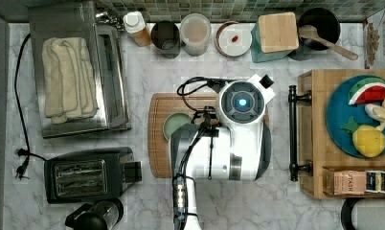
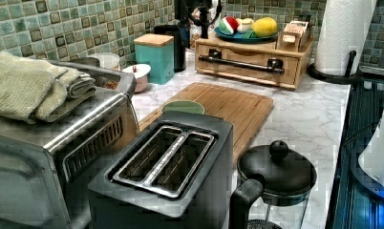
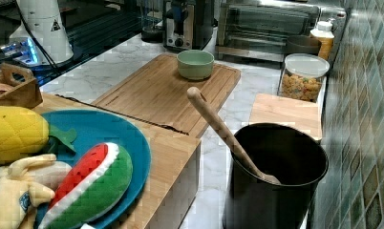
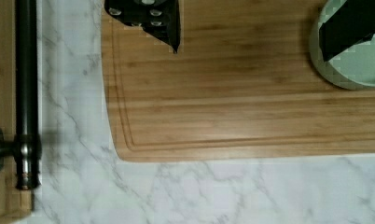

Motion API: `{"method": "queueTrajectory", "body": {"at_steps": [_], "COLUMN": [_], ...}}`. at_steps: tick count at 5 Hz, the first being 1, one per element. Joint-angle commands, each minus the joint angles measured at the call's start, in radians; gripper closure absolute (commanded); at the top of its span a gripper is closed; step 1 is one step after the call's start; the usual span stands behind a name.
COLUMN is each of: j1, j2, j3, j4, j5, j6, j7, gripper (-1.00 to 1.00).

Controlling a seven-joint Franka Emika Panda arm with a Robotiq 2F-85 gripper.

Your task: Open the drawer.

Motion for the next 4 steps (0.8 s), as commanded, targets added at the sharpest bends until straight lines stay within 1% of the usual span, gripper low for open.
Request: {"method": "queueTrajectory", "body": {"at_steps": [1,2,3,4], "j1": [-0.087,-0.104,-0.135,-0.147], "j2": [-0.005,0.032,0.070,0.078], "j3": [-0.114,-0.139,-0.138,-0.151], "j4": [-0.043,-0.030,-0.006,-0.013], "j5": [-0.114,-0.102,-0.114,-0.155], "j6": [0.134,0.191,0.206,0.238], "j7": [-0.179,-0.270,-0.333,-0.323], "gripper": [-1.00,-1.00,-1.00,-1.00]}}
